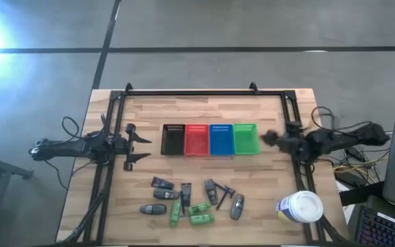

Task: Pick & Place Travel size toiletries
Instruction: Put the black deodorant into the green basket

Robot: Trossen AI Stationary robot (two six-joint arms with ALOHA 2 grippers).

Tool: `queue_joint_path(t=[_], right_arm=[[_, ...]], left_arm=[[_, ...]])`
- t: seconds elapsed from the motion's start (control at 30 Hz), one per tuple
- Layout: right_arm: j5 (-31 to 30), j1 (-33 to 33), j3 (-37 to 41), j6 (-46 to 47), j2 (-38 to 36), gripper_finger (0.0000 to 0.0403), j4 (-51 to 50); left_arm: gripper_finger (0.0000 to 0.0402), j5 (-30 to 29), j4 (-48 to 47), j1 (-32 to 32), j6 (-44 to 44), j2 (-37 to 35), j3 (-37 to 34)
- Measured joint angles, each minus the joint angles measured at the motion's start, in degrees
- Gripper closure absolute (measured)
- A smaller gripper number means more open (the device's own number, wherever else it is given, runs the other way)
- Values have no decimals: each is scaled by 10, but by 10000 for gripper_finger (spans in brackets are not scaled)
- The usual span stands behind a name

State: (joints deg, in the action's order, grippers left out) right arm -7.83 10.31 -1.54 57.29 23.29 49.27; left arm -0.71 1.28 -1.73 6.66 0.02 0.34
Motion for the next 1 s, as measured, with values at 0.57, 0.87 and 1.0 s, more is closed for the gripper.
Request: queue_joint_path(t=[0.57, 0.87, 1.0], right_arm=[[129, 54, -211, 395, 433, 39, -5], [125, 160, -305, 581, 564, 39, -112], [121, 206, -319, 746, 624, 39, -164]], left_arm=[[170, 0, 0, 0, 0, 0, 0], [170, 0, 0, 0, 0, 0, 0], [170, 0, 0, 0, 0, 0, 0]])
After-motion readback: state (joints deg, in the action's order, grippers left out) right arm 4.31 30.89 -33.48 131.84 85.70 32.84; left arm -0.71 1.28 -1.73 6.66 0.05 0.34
